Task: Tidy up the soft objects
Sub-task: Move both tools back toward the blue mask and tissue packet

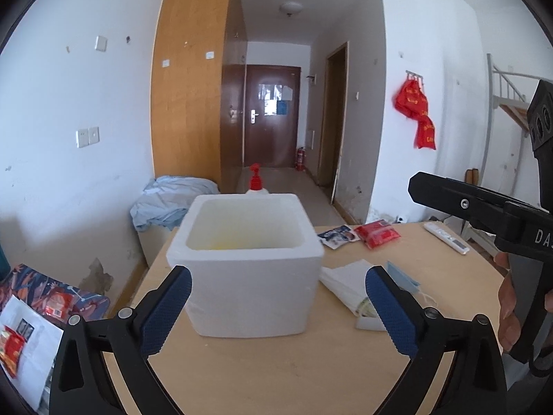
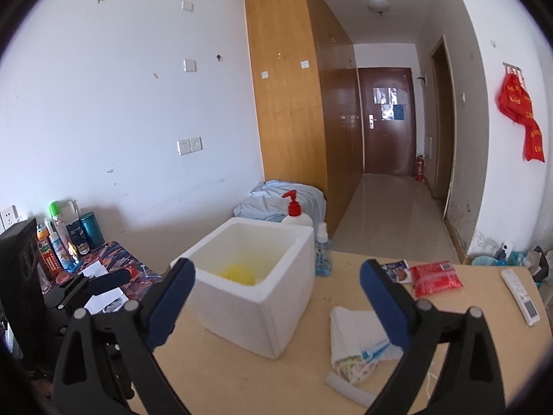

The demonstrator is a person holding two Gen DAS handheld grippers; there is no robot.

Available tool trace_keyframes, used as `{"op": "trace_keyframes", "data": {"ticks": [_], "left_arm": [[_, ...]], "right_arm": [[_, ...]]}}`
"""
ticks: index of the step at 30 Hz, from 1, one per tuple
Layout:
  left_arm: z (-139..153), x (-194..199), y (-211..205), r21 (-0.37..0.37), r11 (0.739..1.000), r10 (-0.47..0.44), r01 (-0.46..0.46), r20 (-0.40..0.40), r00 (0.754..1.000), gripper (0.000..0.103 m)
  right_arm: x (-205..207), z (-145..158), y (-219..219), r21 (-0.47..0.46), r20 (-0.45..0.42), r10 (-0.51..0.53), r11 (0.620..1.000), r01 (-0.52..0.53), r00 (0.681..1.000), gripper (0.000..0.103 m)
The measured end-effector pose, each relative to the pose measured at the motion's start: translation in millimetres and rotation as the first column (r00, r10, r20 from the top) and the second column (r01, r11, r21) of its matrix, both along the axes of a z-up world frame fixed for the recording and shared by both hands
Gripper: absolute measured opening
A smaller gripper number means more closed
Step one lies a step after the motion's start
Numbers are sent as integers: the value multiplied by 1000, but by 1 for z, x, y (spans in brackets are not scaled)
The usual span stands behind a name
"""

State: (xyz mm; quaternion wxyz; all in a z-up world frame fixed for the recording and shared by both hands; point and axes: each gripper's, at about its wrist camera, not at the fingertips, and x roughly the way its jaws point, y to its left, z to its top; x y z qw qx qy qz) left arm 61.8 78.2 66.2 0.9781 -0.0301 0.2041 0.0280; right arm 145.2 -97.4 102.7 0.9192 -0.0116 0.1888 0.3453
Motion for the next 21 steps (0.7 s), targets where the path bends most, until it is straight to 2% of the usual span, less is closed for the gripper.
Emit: {"op": "trace_keyframes", "data": {"ticks": [10,16,21], "left_arm": [[-8,-29,-25,-4,1000,-26,27,40,999,101],[-20,-40,-40,5,1000,-28,28,73,997,101],[-39,-32,-51,-8,999,-38,38,75,996,101]], "right_arm": [[-38,-8,-41,37,23,-53,998,52,998,98],[-53,-28,-60,33,19,-96,995,95,995,98],[-58,-46,-69,-2,22,-124,992,124,992,98]]}}
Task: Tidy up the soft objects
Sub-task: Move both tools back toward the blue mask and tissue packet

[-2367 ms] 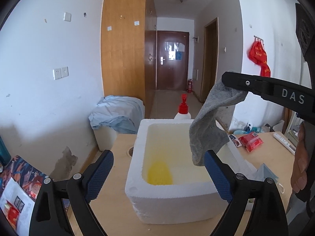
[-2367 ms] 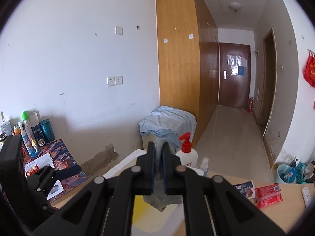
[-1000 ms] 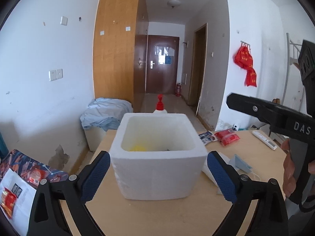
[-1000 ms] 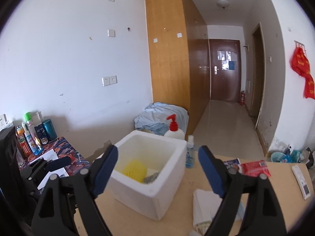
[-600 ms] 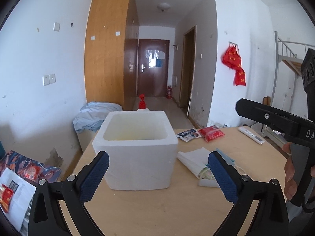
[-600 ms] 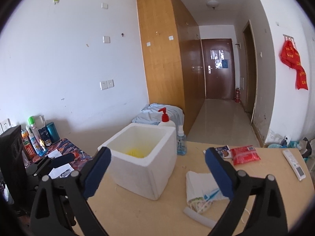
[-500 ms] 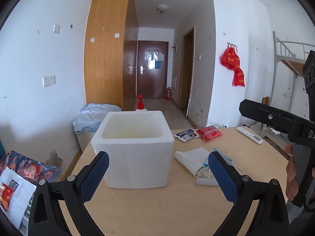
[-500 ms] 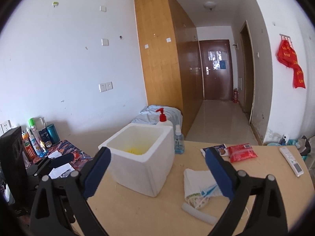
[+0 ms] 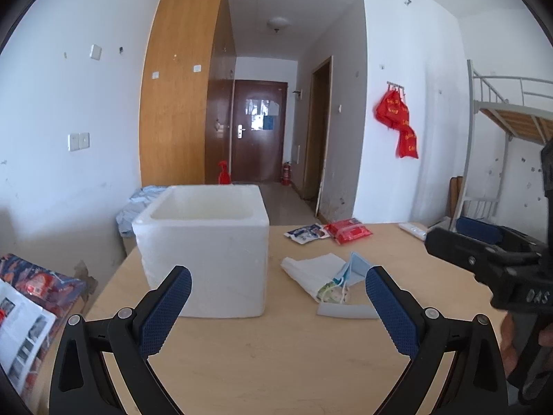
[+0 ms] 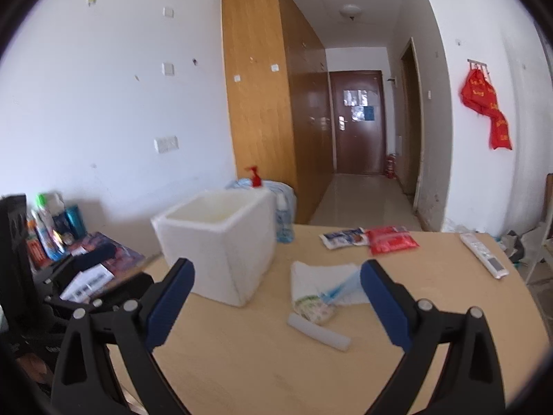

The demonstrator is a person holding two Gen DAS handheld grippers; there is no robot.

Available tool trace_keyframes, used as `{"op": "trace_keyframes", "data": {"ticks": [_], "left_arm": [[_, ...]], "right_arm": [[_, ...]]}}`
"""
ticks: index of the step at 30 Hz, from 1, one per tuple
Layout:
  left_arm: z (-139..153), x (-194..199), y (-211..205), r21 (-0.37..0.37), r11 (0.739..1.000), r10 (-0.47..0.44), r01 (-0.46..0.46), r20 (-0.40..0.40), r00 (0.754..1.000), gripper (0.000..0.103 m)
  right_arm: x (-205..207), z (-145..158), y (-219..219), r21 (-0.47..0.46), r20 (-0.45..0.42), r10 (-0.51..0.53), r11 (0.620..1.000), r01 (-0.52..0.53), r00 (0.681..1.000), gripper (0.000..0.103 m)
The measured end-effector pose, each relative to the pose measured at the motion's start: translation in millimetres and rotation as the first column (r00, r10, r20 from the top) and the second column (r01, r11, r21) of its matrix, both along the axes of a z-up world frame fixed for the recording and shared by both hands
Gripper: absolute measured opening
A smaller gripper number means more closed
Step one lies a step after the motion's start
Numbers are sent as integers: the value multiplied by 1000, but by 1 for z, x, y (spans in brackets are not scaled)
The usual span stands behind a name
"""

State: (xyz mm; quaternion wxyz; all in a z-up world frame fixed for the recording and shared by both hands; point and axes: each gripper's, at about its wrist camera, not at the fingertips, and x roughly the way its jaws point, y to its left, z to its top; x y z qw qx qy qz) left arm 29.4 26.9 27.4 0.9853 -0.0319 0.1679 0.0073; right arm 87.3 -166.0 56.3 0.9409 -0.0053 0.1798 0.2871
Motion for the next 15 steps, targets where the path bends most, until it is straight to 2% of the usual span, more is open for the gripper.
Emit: {"op": "trace_keyframes", "data": {"ticks": [3,10,15], "left_arm": [[-12,8,-8,4,1000,-20,21,-20,1000,101],[-26,17,-18,18,997,-70,70,-22,997,101],[-30,28,-24,-1,996,-94,94,-45,995,101]], "right_arm": [[0,-15,-6,-44,-4,-31,999,31,1000,98],[7,-37,-24,-44,-56,-62,997,60,996,98],[13,-43,-29,-50,-77,-77,996,73,994,98]]}}
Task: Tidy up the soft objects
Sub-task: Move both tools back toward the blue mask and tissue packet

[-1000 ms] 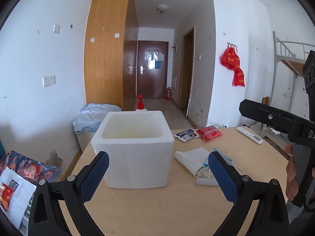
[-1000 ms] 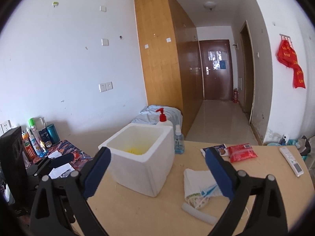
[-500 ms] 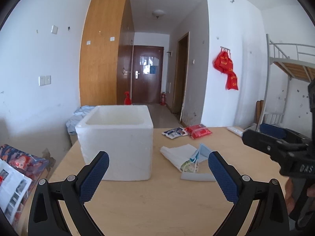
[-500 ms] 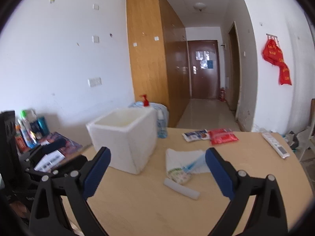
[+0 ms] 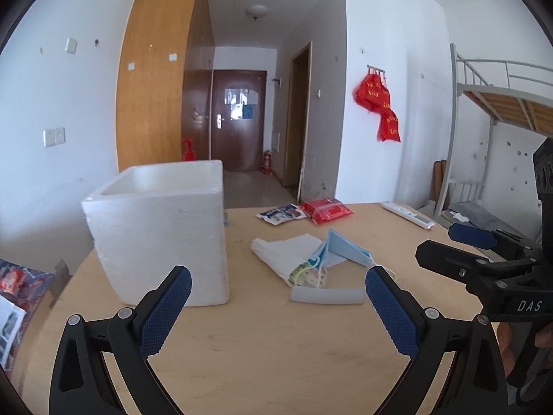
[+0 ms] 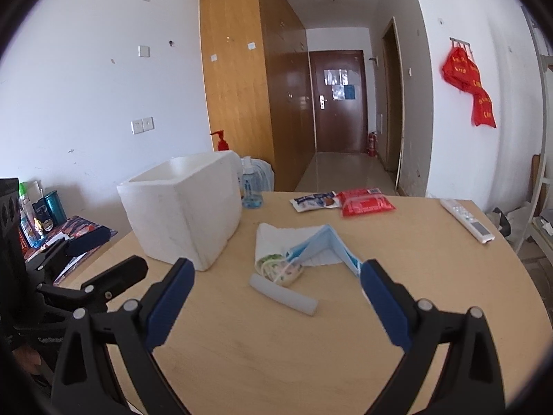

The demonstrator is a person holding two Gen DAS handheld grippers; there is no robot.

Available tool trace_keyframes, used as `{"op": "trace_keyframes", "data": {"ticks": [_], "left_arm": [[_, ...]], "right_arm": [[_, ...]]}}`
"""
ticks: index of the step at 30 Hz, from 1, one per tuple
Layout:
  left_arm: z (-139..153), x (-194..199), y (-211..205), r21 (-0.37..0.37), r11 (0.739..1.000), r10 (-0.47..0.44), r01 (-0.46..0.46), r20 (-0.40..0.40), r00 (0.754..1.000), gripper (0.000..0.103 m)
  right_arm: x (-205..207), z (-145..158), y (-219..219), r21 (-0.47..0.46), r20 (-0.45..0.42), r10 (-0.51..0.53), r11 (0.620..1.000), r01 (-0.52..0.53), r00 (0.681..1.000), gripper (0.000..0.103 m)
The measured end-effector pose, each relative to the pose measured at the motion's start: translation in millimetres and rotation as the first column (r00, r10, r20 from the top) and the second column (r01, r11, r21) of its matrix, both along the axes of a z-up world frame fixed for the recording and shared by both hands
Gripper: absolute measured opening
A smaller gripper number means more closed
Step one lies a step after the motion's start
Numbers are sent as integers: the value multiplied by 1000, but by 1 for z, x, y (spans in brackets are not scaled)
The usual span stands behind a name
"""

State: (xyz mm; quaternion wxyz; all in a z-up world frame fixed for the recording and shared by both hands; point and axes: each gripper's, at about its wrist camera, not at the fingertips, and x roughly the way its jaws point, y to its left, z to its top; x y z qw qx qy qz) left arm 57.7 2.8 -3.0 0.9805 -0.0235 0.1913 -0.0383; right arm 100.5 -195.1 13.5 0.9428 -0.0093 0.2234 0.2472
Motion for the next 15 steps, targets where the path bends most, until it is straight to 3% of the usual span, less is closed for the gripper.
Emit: {"op": "trace_keyframes", "data": {"ticks": [15], "left_arm": [[-20,59,-19,-50,995,-96,90,-120,988,101]], "right_arm": [[43,-19,-23,-64,-52,-64,996,61,997,98]]}}
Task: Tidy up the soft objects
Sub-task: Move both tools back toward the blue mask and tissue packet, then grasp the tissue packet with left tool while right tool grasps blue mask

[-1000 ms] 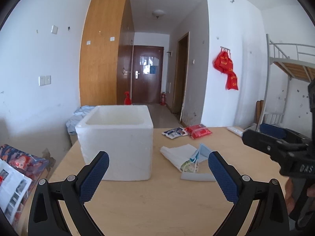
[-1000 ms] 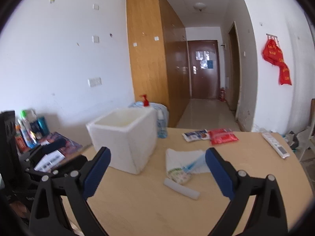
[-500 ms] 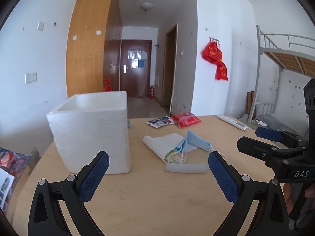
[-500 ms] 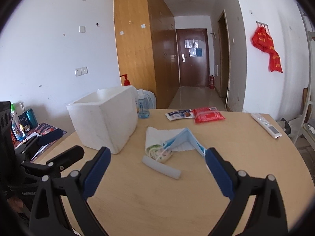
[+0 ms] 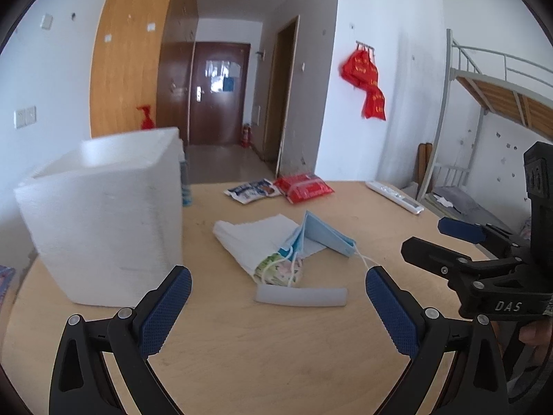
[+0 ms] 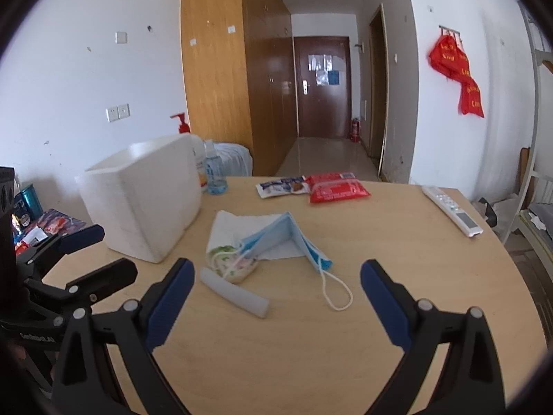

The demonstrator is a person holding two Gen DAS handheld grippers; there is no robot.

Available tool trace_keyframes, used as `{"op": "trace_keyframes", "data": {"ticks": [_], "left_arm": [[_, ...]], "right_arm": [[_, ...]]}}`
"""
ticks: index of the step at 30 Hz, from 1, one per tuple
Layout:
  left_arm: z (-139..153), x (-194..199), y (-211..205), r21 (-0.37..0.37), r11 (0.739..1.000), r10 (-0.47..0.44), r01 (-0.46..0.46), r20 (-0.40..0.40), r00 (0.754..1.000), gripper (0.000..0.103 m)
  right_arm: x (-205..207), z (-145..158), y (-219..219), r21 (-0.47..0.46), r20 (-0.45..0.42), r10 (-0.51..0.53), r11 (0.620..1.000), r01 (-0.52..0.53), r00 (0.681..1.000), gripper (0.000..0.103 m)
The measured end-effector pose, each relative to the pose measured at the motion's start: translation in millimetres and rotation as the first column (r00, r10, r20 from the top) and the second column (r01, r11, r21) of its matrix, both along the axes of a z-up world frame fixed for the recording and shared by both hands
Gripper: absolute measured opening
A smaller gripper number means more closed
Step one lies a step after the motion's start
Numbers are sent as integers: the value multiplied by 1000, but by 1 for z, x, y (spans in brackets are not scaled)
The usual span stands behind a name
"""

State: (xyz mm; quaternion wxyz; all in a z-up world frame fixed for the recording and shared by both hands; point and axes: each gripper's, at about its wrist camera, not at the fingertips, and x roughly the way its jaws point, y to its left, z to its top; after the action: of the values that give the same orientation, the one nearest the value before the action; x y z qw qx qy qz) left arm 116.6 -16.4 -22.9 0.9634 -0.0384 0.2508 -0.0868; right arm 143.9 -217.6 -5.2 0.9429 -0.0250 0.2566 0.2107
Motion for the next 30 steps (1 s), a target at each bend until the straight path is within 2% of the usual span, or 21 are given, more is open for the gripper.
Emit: {"op": "trace_keyframes", "data": {"ticks": [8,12,18,24,26,30], "left_arm": [[-18,39,-6,0,1000,-21,21,-115,993,101],[-25,59,-4,-29,1000,-15,10,-183,983,101],[-29,83,-1,-38,999,24,-33,-215,976,100],[-39,113,-10,-13,998,50,-55,-258,965,91],[-43,120,-8,-5,997,69,-74,-273,960,85],[-51,132,4,-47,993,89,-108,-305,948,83]], "right_arm": [[38,-13,0,-50,-71,7,999,-10,997,98],[59,-19,5,-66,-117,34,997,-42,993,91],[89,-34,8,-62,-226,57,995,-73,973,82],[111,-46,8,-65,-276,53,995,-74,960,79],[117,-48,9,-62,-281,51,996,-72,958,79],[119,-52,9,-66,-275,48,995,-69,960,79]]}}
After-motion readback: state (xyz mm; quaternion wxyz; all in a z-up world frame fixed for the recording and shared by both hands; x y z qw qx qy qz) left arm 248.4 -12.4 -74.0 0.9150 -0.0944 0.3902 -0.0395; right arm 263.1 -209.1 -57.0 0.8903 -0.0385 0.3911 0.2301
